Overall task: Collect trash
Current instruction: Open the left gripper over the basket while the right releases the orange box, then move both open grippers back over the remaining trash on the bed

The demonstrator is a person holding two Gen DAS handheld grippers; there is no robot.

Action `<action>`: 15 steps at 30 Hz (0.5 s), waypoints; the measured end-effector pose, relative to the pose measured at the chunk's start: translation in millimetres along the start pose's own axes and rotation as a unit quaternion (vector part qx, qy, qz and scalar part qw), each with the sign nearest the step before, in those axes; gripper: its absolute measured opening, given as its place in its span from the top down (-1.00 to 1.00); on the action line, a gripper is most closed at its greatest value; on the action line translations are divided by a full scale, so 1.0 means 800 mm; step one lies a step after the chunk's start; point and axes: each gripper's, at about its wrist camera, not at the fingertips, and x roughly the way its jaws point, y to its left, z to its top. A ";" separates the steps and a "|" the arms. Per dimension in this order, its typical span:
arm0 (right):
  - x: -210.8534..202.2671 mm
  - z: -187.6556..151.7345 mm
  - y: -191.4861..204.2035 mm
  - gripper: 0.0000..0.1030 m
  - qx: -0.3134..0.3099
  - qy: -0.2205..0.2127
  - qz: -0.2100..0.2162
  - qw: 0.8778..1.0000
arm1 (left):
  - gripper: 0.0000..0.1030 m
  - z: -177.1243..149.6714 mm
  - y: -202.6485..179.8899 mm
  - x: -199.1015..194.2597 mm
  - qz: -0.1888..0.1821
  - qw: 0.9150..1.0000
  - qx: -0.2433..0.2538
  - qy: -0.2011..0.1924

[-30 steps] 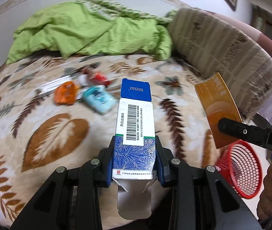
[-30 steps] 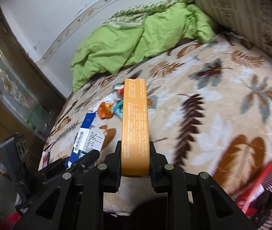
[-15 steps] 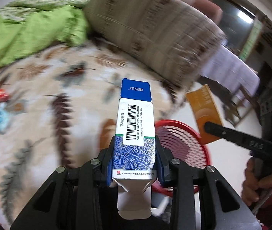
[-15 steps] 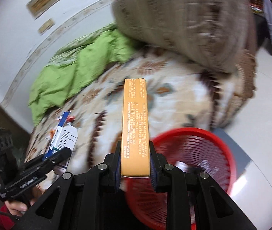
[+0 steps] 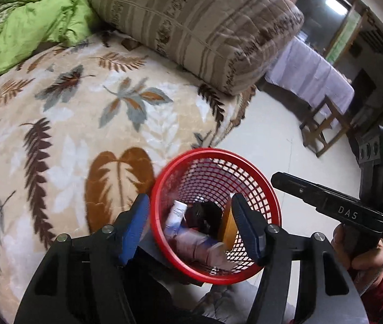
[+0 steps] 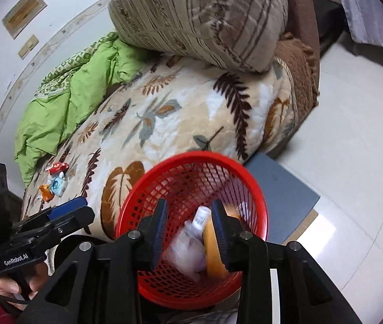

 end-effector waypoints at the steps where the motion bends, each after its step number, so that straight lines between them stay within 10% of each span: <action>1: 0.001 0.003 0.006 0.29 -0.002 -0.004 0.010 1.000 | -0.20 -0.001 0.004 -0.008 0.003 1.000 -0.003 -0.005; 11: 0.057 0.031 0.145 0.24 -0.063 -0.007 0.159 0.985 | -0.20 -0.033 0.092 -0.138 0.129 0.988 -0.067 -0.060; 15: 0.072 0.034 0.207 0.24 -0.096 0.003 0.200 0.975 | -0.25 -0.039 0.131 -0.174 0.125 0.981 -0.113 -0.100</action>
